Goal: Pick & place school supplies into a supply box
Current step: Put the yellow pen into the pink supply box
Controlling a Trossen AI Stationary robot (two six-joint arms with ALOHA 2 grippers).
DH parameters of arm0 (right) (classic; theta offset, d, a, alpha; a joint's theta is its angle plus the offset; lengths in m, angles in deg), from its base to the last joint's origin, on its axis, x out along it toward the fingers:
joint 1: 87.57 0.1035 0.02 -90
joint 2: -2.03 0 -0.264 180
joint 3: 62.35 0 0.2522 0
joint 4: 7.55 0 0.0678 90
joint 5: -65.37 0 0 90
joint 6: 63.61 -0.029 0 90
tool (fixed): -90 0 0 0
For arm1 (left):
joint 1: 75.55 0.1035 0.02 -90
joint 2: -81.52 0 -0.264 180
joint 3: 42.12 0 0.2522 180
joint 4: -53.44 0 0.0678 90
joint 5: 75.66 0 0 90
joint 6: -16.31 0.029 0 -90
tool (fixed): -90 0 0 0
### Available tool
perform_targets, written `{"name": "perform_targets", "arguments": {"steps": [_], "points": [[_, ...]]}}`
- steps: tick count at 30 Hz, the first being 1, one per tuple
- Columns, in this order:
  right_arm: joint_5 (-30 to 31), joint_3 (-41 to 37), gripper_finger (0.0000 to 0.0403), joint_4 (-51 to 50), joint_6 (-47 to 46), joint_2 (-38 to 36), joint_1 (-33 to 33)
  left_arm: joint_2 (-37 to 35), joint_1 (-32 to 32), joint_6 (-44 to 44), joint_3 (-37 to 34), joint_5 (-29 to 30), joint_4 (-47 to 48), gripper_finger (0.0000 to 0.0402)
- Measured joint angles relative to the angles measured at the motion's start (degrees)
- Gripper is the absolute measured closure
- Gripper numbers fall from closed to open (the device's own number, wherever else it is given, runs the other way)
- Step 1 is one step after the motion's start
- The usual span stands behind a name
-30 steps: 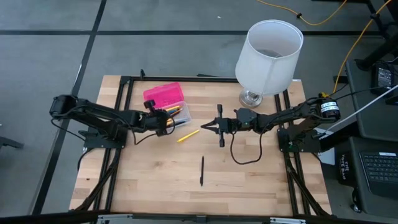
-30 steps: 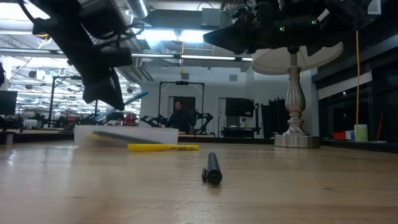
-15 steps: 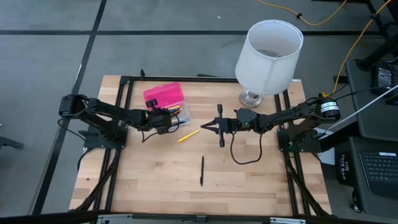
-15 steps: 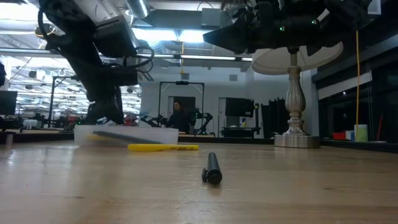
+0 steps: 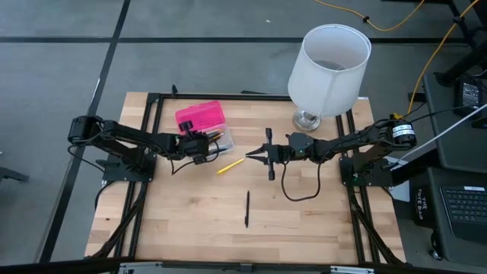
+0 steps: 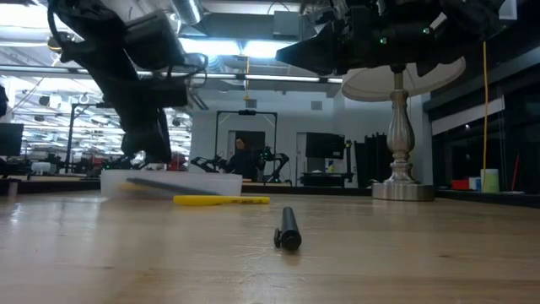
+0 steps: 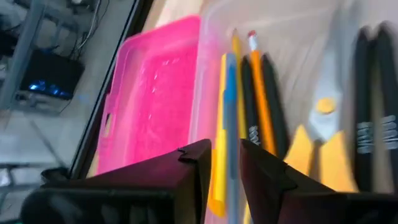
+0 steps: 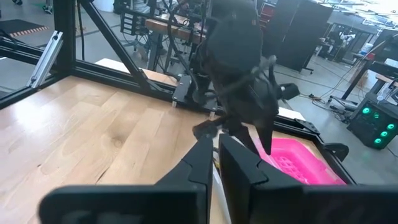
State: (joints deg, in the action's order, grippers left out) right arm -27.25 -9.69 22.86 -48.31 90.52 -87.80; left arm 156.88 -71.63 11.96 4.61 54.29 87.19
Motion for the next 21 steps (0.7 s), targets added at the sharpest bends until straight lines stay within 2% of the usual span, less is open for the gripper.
{"name": "perform_targets", "arguments": {"steps": [3,8,14,21], "points": [[0.0,0.0,0.0369,0.0,0.1,0.0,0.0,-1.8,-1.4,1.1,0.0,-2.7,-2.4,0.0325],[0.0,0.0,0.0368,0.0,0.1,0.0,0.0,-3.5,-4.5,2.8,0.0,-10.5,-9.2,0.0324],[0.0,0.0,0.0367,0.0,0.2,0.0,0.0,-3.5,-8.1,3.1,0.0,-12.0,-16.3,0.0324],[0.0,0.0,0.0367,0.1,0.2,0.0,0.0,-2.5,-10.4,1.7,0.0,-18.7,-26.0,0.0324]]}}
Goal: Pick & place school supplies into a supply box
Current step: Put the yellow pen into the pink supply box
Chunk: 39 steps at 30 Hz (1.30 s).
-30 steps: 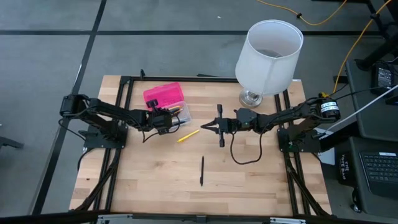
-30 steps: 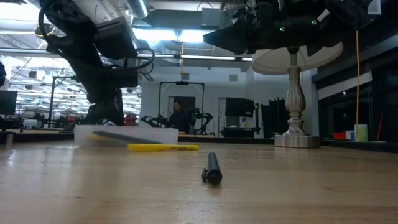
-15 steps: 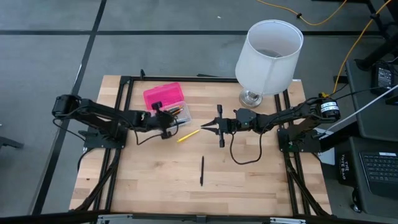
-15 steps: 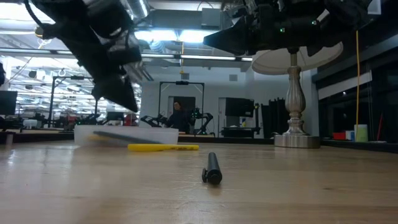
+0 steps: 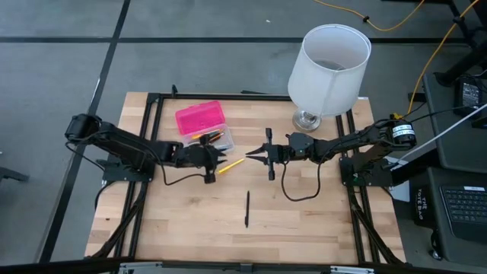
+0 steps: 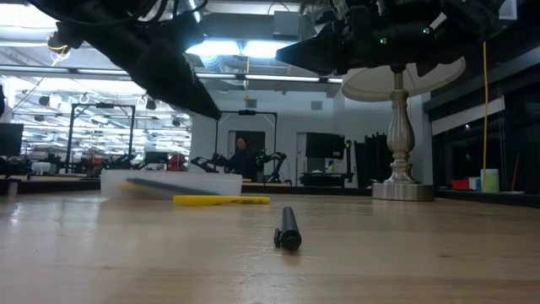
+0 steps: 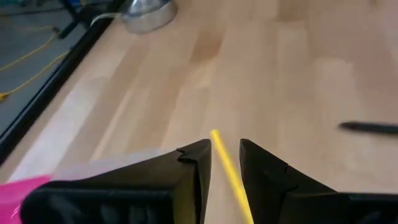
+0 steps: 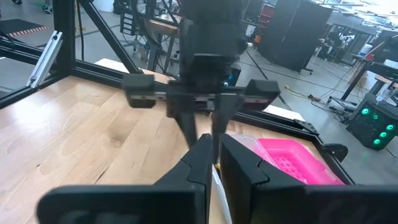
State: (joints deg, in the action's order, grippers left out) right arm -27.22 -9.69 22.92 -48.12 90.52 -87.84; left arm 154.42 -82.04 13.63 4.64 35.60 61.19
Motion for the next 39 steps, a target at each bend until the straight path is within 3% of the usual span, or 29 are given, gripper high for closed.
{"name": "perform_targets", "arguments": {"steps": [7,11,15,24,39], "points": [[0.0,0.0,0.0367,0.1,0.2,0.0,0.0,5.2,-2.1,-0.7,0.0,0.0,-6.0,0.0324],[0.0,0.0,0.0367,0.1,0.7,0.0,0.0,8.1,-1.8,-6.0,0.0,0.0,-6.3,0.0324],[0.0,0.0,0.0367,0.1,3.5,0.0,0.0,10.6,-0.4,-11.1,3.0,-2.8,-2.2,0.0320],[0.1,0.0,0.0367,1.9,4.7,0.0,-1.1,18.6,1.4,-11.2,12.8,-4.4,7.9,0.0271],[0.1,0.0,0.0367,0.4,2.8,0.0,-3.4,24.0,1.9,-17.8,14.3,-5.0,14.8,0.0248]]}}
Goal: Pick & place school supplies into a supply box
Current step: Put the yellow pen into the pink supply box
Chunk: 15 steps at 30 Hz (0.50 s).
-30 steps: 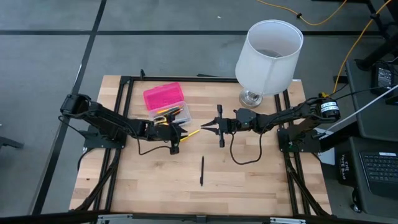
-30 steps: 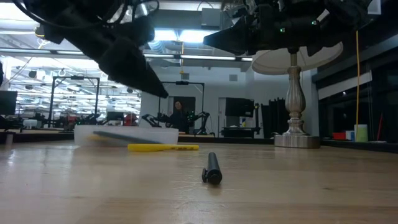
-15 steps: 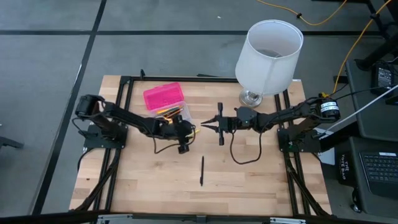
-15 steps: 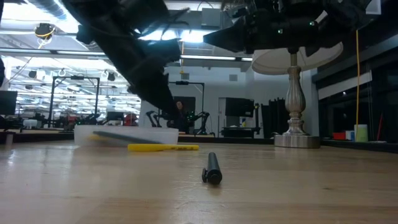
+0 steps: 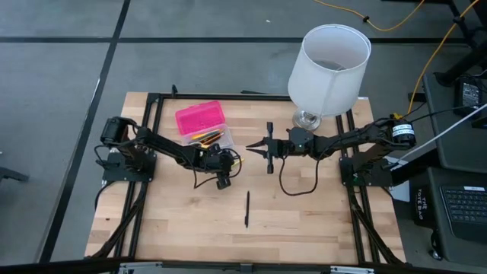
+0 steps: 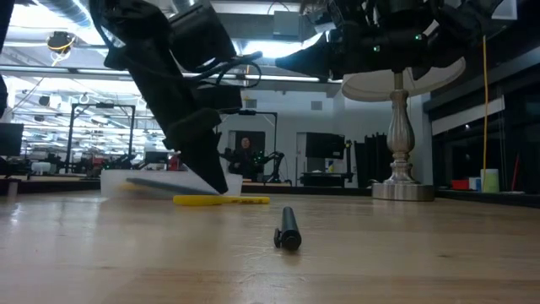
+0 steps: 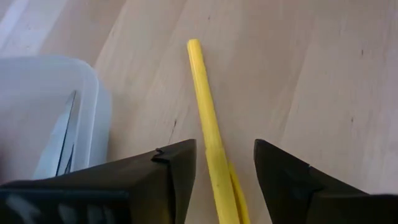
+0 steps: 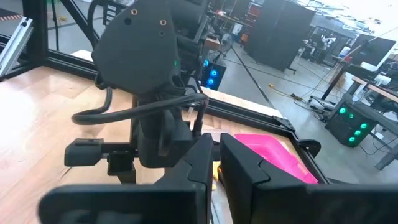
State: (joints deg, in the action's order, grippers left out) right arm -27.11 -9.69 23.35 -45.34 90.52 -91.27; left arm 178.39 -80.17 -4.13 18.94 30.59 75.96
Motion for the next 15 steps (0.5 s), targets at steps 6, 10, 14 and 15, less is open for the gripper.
{"name": "perform_targets", "arguments": {"steps": [6,10,14,15], "points": [[0.0,0.0,0.0367,0.0,-0.1,0.0,0.0,0.0,0.0,-0.2,0.0,-0.8,0.9,0.0248],[-0.1,0.0,0.0367,0.1,-0.2,0.0,0.0,1.6,0.0,-1.6,0.0,-0.7,1.4,0.0248],[-0.1,0.0,0.0367,0.2,-0.2,0.0,0.0,4.4,-0.1,-1.7,0.3,-0.1,0.5,0.0248],[-0.1,0.0,0.0367,0.3,-0.2,0.0,0.0,4.9,-0.1,-2.0,0.3,0.0,0.3,0.0249]]}}
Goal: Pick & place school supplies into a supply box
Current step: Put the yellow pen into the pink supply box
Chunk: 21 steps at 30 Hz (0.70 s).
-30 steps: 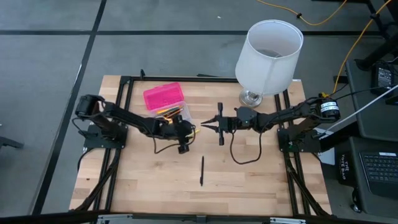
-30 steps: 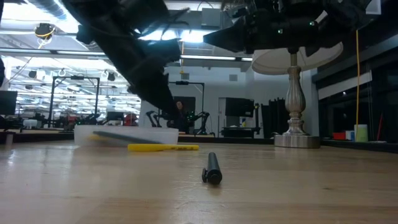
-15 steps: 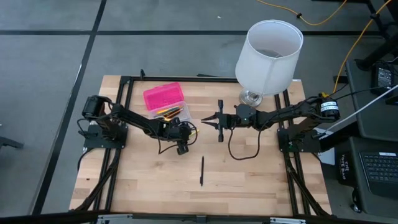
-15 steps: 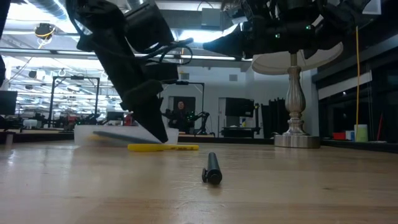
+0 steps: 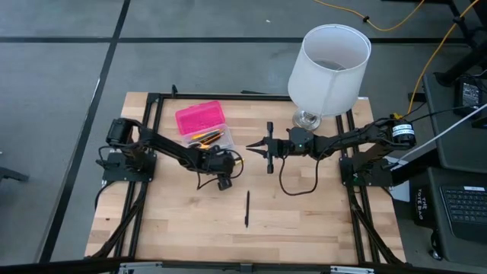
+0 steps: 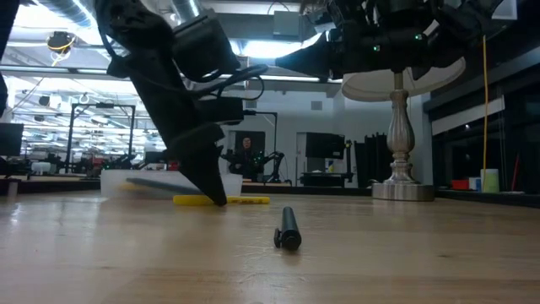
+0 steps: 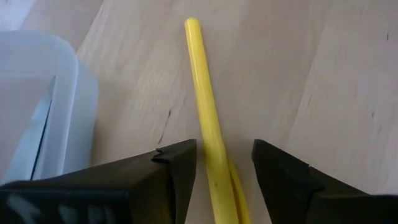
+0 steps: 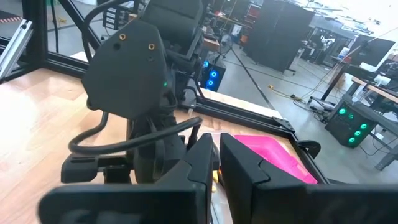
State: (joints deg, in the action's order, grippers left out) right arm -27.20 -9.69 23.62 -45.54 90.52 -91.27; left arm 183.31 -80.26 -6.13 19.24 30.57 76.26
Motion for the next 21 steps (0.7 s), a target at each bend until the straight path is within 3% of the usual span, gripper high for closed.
{"name": "perform_targets", "arguments": {"steps": [8,17,21], "points": [[0.0,0.0,0.0367,0.0,0.0,0.0,0.0,0.1,-0.1,-0.6,-0.1,-0.3,0.0,0.0259],[0.0,0.0,0.0367,0.0,0.1,0.0,0.0,-0.3,-0.1,-0.4,-0.2,-2.1,-0.2,0.0378],[0.0,0.0,0.0367,0.0,0.1,0.0,0.0,-0.6,-0.3,-0.3,-0.2,-2.1,-0.2,0.0384]]}}
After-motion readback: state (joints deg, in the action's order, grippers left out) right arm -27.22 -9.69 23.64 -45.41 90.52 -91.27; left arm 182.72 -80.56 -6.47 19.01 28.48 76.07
